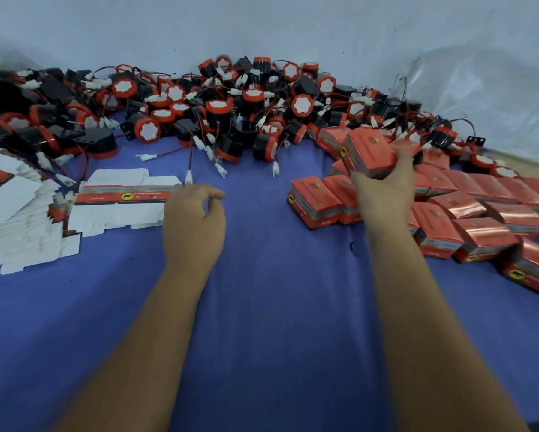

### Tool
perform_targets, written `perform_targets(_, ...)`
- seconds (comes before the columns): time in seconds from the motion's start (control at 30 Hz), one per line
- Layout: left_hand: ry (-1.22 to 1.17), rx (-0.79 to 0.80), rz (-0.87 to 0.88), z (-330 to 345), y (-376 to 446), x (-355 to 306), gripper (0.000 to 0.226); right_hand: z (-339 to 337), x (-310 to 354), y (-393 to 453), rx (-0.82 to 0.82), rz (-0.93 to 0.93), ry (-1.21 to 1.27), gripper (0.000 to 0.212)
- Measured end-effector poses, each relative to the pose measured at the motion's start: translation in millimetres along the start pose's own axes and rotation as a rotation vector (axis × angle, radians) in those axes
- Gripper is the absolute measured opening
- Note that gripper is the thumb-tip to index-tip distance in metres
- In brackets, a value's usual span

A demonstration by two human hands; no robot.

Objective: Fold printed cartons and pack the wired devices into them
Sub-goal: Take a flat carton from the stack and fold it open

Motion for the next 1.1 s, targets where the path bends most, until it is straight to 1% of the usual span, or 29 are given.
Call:
perform_targets(0.03, 0.1, 0.001, 0.028, -1, 1, 0, 0.025, 1, -6, 2, 0.017, 0.069, -0.086, 0.086)
perform_targets(0.07, 0.209, 0.002, 0.026, -4, 3, 1, 0.027, 2, -9, -2, -0.007, 0.104, -0.168, 0.09)
perform_targets(0.1, 0.319, 0.001, 0.0, -7, 4, 3, 0.03, 3, -6, -12, -0.08, 0.076, -0.243, 0.088)
perform_targets(0.13, 0.415, 0.009, -0.041, -10, 6, 7, 0.035, 7, 1, -24, -0.18, -0.023, -0.282, 0.084)
perform_targets(0.17, 0.496, 0.02, -0.093, -14, 8, 12, 0.041, 13, 10, -39, -0.265, -0.151, -0.261, 0.079)
perform_targets(0.2, 0.554, 0.035, -0.149, -17, 9, 18, 0.047, 22, 18, -53, -0.296, -0.269, -0.206, 0.075)
perform_targets(0.23, 0.592, 0.06, -0.205, -20, 11, 22, 0.052, 35, 25, -67, -0.255, -0.364, -0.175, 0.07)
perform_targets(0.27, 0.621, 0.094, -0.248, -21, 11, 24, 0.053, 52, 30, -79, -0.132, -0.447, -0.168, 0.065)
perform_targets(0.3, 0.634, 0.126, -0.264, -21, 11, 24, 0.05, 69, 31, -89, 0.06, -0.496, -0.17, 0.06)
perform_targets(0.33, 0.626, 0.14, -0.254, -20, 11, 23, 0.044, 86, 28, -98, 0.299, -0.48, -0.156, 0.055)
perform_targets(0.37, 0.594, 0.133, -0.229, -18, 10, 20, 0.038, 100, 23, -108, 0.526, -0.425, -0.13, 0.051)
perform_targets(0.4, 0.537, 0.113, -0.206, -17, 8, 16, 0.034, 110, 17, -117, 0.693, -0.398, -0.128, 0.049)
perform_targets(0.43, 0.46, 0.093, -0.196, -16, 6, 12, 0.033, 117, 10, -122, 0.787, -0.406, -0.165, 0.049)
perform_targets(0.47, 0.376, 0.08, -0.185, -16, 5, 9, 0.033, 121, 6, -125, 0.813, -0.463, -0.263, 0.049)
perform_targets(0.53, 0.237, 0.047, -0.129, -17, 3, 7, 0.029, 125, 0, -126, 0.808, -0.578, -0.416, 0.049)
perform_targets(0.6, 0.122, -0.034, -0.125, -22, 4, 8, 0.027, 124, -2, -126, 0.774, -0.646, -0.524, 0.051)
perform_targets(0.73, -0.096, -0.196, -0.215, -28, 10, 16, 0.032, 111, -5, -118, 0.667, -0.606, -0.661, 0.061)
perform_targets(0.77, -0.102, -0.198, -0.244, -28, 12, 19, 0.034, 106, -5, -114, 0.639, -0.592, -0.687, 0.059)
perform_targets(0.83, -0.036, -0.12, -0.282, -24, 13, 25, 0.039, 97, -5, -107, 0.593, -0.583, -0.685, 0.05)
perform_targets(0.87, 0.044, -0.052, -0.267, -22, 13, 27, 0.04, 93, -4, -105, 0.574, -0.574, -0.646, 0.044)
perform_targets(0.93, 0.243, 0.055, -0.176, -16, 12, 27, 0.036, 86, -3, -102, 0.517, -0.548, -0.601, 0.038)
perform_targets(0.97, 0.306, 0.066, -0.136, -13, 11, 26, 0.035, 86, -3, -101, 0.479, -0.559, -0.628, 0.034)
perform_targets(1.03, 0.306, 0.034, -0.115, -14, 11, 22, 0.043, 85, -4, -98, 0.399, -0.555, -0.679, 0.019)
perform_targets(1.07, 0.273, 0.012, -0.109, -16, 12, 20, 0.049, 84, -5, -96, 0.358, -0.508, -0.664, 0.016)
perform_targets(1.1, 0.251, -0.012, -0.096, -16, 12, 20, 0.052, 83, -5, -93, 0.324, -0.442, -0.616, 0.018)
Point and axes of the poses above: each hand's wrist, its own y-axis towards the middle knuckle, its own z-axis out of the palm, x = y × z, the point moved 3 cm from there along y, towards the middle knuckle, and after that the axes turned 4 degrees about -x, right-handed, at the moved point
